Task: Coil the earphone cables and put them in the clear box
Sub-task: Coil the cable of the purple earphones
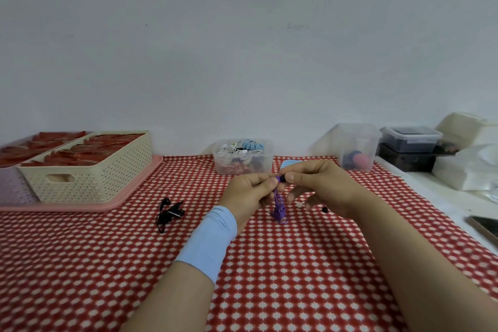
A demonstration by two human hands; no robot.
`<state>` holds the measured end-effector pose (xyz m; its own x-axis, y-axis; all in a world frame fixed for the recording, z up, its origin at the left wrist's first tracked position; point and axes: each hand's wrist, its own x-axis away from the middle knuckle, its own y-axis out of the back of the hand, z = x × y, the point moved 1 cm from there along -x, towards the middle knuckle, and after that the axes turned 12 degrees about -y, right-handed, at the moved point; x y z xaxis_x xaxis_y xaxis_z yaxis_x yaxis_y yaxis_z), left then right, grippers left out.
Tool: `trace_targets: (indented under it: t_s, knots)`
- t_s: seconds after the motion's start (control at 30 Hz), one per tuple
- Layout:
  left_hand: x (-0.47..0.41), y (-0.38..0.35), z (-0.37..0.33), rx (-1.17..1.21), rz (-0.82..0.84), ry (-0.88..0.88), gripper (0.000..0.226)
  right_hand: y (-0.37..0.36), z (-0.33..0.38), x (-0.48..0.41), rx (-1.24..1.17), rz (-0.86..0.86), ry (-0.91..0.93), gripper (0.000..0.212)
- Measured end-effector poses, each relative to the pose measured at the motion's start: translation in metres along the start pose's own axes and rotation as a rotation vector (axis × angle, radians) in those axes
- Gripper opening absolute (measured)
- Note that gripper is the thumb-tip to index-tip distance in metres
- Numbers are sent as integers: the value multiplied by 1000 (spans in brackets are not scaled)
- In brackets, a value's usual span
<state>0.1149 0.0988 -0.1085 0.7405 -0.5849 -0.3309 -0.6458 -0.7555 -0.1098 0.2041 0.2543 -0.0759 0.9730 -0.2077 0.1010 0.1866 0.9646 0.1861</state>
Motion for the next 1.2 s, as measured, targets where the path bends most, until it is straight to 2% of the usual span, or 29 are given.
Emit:
trace_targets:
  t_s: [0.27, 0.63, 1.0, 1.2]
  knots:
    - [2, 0, -2, -1, 2, -6, 16, -4, -1, 0, 2, -35, 35, 16]
    - [0, 5, -4, -165, 2, -73, 14, -7, -5, -9, -141, -36, -91, 18]
    - [-1, 5, -8, -376, -3, -161, 11, -9, -1, 1, 43, -112, -35, 16]
    - [-1, 6, -9, -478, -39, -216, 9, -17, -1, 0, 23, -168, 12, 14]
